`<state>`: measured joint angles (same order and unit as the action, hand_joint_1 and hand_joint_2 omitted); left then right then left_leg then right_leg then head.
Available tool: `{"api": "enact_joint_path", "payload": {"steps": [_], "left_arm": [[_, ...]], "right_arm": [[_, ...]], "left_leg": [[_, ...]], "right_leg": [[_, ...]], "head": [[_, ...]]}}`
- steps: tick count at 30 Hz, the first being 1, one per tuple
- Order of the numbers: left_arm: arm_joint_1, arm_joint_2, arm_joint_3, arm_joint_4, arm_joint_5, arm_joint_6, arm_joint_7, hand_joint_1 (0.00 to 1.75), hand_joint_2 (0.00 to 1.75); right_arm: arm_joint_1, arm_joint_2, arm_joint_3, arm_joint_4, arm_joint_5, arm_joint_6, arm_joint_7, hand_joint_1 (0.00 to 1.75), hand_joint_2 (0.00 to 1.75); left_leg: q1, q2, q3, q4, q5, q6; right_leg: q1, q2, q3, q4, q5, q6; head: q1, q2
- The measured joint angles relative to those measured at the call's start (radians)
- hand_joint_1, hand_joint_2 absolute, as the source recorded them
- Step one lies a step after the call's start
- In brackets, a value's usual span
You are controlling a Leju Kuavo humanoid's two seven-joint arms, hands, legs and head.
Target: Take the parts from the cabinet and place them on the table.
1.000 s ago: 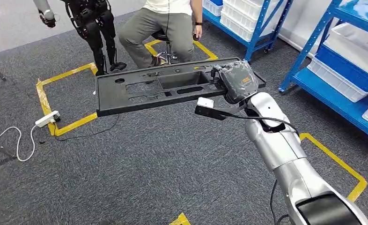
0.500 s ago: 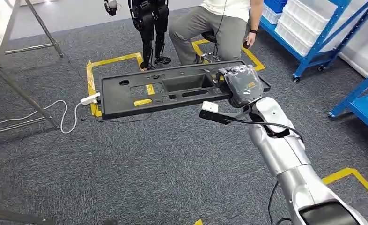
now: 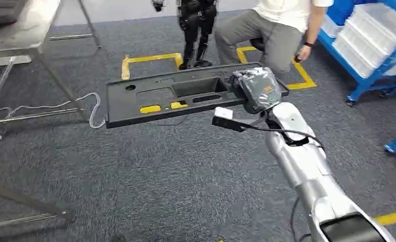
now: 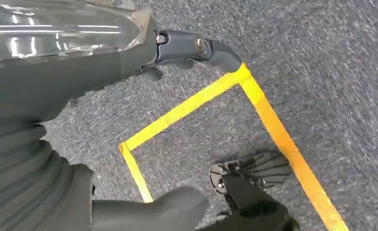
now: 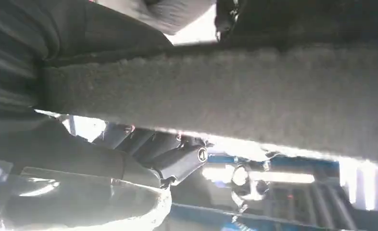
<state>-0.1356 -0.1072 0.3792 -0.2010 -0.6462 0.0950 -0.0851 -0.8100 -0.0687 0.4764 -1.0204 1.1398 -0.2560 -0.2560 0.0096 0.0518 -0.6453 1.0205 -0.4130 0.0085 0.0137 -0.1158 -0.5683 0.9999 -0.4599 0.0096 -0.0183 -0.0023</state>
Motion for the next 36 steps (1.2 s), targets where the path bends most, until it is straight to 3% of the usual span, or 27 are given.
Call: {"api": "enact_joint_path", "payload": {"steps": [1,2,3,4,5,7,8,9,11,12,13,16,17,18,19,20,21,23,24,26,27,28,29,33,34,35,36], "left_arm": [[0.001,0.000,0.000,0.000,0.000,0.000,-0.001,0.00,1.75],[0.001,0.000,0.000,0.000,0.003,0.000,-0.002,0.00,1.75],[0.002,-0.003,0.001,0.000,0.003,0.000,-0.003,0.00,1.75],[0.001,-0.002,0.001,0.000,0.003,0.000,-0.003,0.00,1.75],[-0.002,-0.002,0.001,0.000,0.003,0.000,-0.003,0.00,1.75],[-0.002,-0.004,0.001,0.000,0.003,0.000,-0.003,0.00,1.75],[0.001,-0.005,0.002,0.000,0.005,0.000,-0.003,0.00,1.75],[0.004,-0.006,0.003,0.000,0.006,0.000,-0.002,0.00,1.75],[0.008,-0.008,0.004,0.001,0.008,0.002,-0.006,0.00,1.75],[0.010,-0.010,0.004,0.001,0.008,0.002,-0.009,0.00,1.75],[0.010,-0.010,0.005,0.001,0.009,0.002,-0.011,0.00,1.75],[0.017,-0.012,0.005,0.001,0.009,0.001,-0.016,0.00,1.75],[0.020,-0.011,0.005,0.002,0.009,0.001,-0.016,0.00,1.75],[0.022,-0.011,0.006,0.002,0.009,0.001,-0.017,0.00,1.75],[0.022,-0.011,0.006,0.002,0.009,0.001,-0.017,0.00,1.75],[0.020,-0.011,0.006,0.002,0.009,0.001,-0.018,0.00,1.75],[0.019,-0.011,0.006,0.002,0.009,0.001,-0.018,0.00,1.75],[0.019,-0.014,0.006,0.002,0.009,0.000,-0.018,0.00,1.75],[0.021,-0.014,0.006,0.002,0.009,0.000,-0.018,0.00,1.75],[0.021,-0.014,0.006,0.002,0.010,0.000,-0.018,0.00,1.75],[0.020,-0.013,0.006,0.002,0.010,0.000,-0.019,0.00,1.75],[0.019,-0.013,0.006,0.002,0.010,0.000,-0.019,0.00,1.75],[0.017,-0.014,0.006,0.002,0.010,-0.001,-0.019,0.00,1.75],[0.017,-0.013,0.006,0.002,0.010,0.000,-0.021,0.00,1.75],[0.018,-0.015,0.006,0.002,0.010,0.000,-0.021,0.00,1.75],[0.017,-0.015,0.006,0.002,0.010,0.000,-0.021,0.00,1.75],[0.013,-0.015,0.006,0.002,0.010,0.000,-0.021,0.00,1.75]], "right_arm": [[-0.001,0.001,0.002,0.000,0.000,0.003,0.000,1.71,1.75],[-0.002,0.003,0.003,-0.001,0.000,0.005,0.000,1.71,1.75],[-0.003,0.002,0.003,-0.001,0.001,0.004,0.000,1.71,1.75],[-0.005,0.001,0.003,-0.001,0.001,0.005,-0.002,1.71,1.75],[-0.004,-0.002,0.003,0.000,0.001,0.005,-0.005,1.71,1.75],[-0.001,-0.009,0.004,0.003,0.002,0.009,-0.006,1.71,1.75],[-0.001,-0.010,0.005,0.006,0.003,0.010,-0.006,1.71,1.75],[-0.001,-0.012,0.006,0.008,0.003,0.011,-0.007,1.71,1.75],[-0.005,-0.014,0.007,0.008,0.003,0.016,-0.008,1.71,1.75],[-0.008,-0.015,0.007,0.008,0.003,0.019,-0.008,1.71,1.75],[-0.012,-0.018,0.008,0.011,0.002,0.021,-0.009,1.71,1.75],[-0.014,-0.016,0.015,0.015,0.002,0.023,-0.013,1.71,1.75],[-0.016,-0.016,0.017,0.016,0.002,0.023,-0.013,1.71,1.75],[-0.020,-0.015,0.018,0.016,0.003,0.023,-0.013,1.71,1.75],[-0.021,-0.011,0.020,0.016,0.003,0.023,-0.013,1.71,1.75],[-0.023,-0.012,0.021,0.016,0.002,0.023,-0.014,1.71,1.75],[-0.023,-0.013,0.022,0.017,0.001,0.023,-0.014,1.71,1.75],[-0.023,-0.013,0.023,0.021,0.002,0.023,-0.014,1.71,1.75],[-0.023,-0.013,0.025,0.024,0.002,0.023,-0.014,1.71,1.75],[-0.023,-0.012,0.027,0.025,0.003,0.023,-0.014,1.71,1.75],[-0.023,-0.012,0.028,0.025,0.002,0.023,-0.015,1.71,1.75],[-0.024,-0.012,0.028,0.025,0.002,0.023,-0.014,1.71,1.75],[-0.027,-0.013,0.027,0.025,0.002,0.023,-0.014,1.71,1.75],[-0.032,-0.009,0.028,0.025,0.002,0.023,-0.014,1.71,1.75],[-0.032,-0.011,0.028,0.025,0.002,0.023,-0.014,1.71,1.75],[-0.034,-0.013,0.027,0.025,0.002,0.023,-0.014,1.71,1.75],[-0.032,-0.014,0.027,0.026,0.002,0.023,-0.015,1.71,1.75]], "left_leg": [[-0.003,-0.012,-0.001,-0.001,0.002,0.005],[0.003,-0.026,0.008,-0.010,0.008,0.018],[0.002,-0.035,0.008,-0.011,0.009,0.023],[0.003,-0.044,0.008,-0.012,0.011,0.033],[0.003,-0.055,0.008,-0.012,0.011,0.035],[0.002,-0.086,0.008,-0.011,0.010,0.037],[0.002,-0.101,0.008,-0.011,0.010,0.037],[0.002,-0.116,0.008,-0.010,0.010,0.037],[0.003,-0.143,0.011,-0.010,0.010,0.035],[0.003,-0.153,0.010,-0.009,0.010,0.032],[-0.004,-0.163,0.005,-0.005,0.010,0.026],[0.002,-0.192,0.001,-0.010,0.015,0.009],[0.002,-0.202,-0.002,-0.011,0.015,0.002],[0.005,-0.174,-0.006,0.000,0.006,0.000],[-0.002,-0.117,-0.021,0.034,-0.020,-0.004],[0.000,-0.087,-0.051,0.099,-0.057,-0.008],[0.003,-0.071,-0.095,0.188,-0.099,-0.011],[0.005,-0.064,-0.154,0.301,-0.134,-0.017],[0.006,-0.061,-0.154,0.297,-0.121,-0.019],[0.008,-0.048,-0.089,0.174,-0.052,-0.018],[0.008,-0.027,-0.034,0.076,-0.012,-0.015],[0.004,0.027,0.006,0.006,-0.006,-0.010],[0.000,0.033,0.008,0.002,-0.005,-0.004],[-0.005,-0.020,0.007,-0.005,0.000,0.019],[0.001,-0.029,0.013,-0.010,0.004,0.025],[0.002,-0.040,0.013,-0.010,0.007,0.032],[0.003,-0.051,0.012,-0.010,0.008,0.035]], "right_leg": [[0.000,-0.012,0.002,0.000,-0.002,0.005],[0.000,-0.008,-0.005,0.008,-0.011,0.016],[-0.011,0.038,-0.012,0.031,-0.024,0.016],[-0.014,0.080,-0.041,0.093,-0.053,0.009],[-0.017,0.098,-0.082,0.176,-0.085,0.004],[-0.020,0.110,-0.165,0.330,-0.130,0.007],[-0.020,0.112,-0.179,0.345,-0.125,0.013],[-0.021,0.112,-0.168,0.310,-0.103,0.022],[-0.027,0.125,-0.093,0.143,-0.031,0.038],[-0.035,0.162,-0.055,0.058,0.001,0.044],[-0.037,0.191,-0.035,0.021,0.009,0.040],[-0.025,0.160,-0.034,0.023,0.013,0.020],[-0.030,0.147,-0.029,0.020,0.016,0.012],[-0.041,0.136,-0.026,0.011,0.021,0.003],[-0.037,0.128,-0.024,0.011,0.018,-0.007],[-0.033,0.118,-0.023,0.011,0.018,-0.020],[-0.027,0.105,-0.022,0.011,0.016,-0.023],[-0.023,0.080,-0.022,0.011,0.013,-0.027],[-0.022,0.068,-0.022,0.011,0.013,-0.027],[-0.021,0.046,-0.021,0.012,0.011,-0.027],[-0.021,0.036,-0.018,0.012,0.009,-0.024],[-0.015,0.028,-0.014,0.012,0.005,-0.019],[-0.003,0.020,-0.017,0.014,0.001,-0.013],[0.000,-0.017,-0.004,0.014,-0.008,0.006],[-0.009,0.028,-0.018,0.031,-0.020,0.011],[-0.014,0.076,-0.039,0.083,-0.049,0.007],[-0.019,0.098,-0.077,0.168,-0.085,0.003]], "head": [[-0.001,0.000],[-0.001,0.000],[0.001,0.000],[0.000,0.000],[0.001,0.000],[0.002,0.000],[0.000,0.000],[0.002,0.000],[0.002,0.000],[0.002,0.000],[0.000,0.000],[0.000,0.000],[0.000,0.000],[-0.001,0.000],[-0.007,0.000],[-0.009,0.000],[-0.007,0.000],[-0.009,0.000],[-0.007,0.000],[-0.008,0.000],[-0.009,0.000],[-0.009,0.000],[-0.006,0.000],[-0.003,0.000],[-0.001,0.000],[-0.002,0.000],[0.001,0.000]]}}
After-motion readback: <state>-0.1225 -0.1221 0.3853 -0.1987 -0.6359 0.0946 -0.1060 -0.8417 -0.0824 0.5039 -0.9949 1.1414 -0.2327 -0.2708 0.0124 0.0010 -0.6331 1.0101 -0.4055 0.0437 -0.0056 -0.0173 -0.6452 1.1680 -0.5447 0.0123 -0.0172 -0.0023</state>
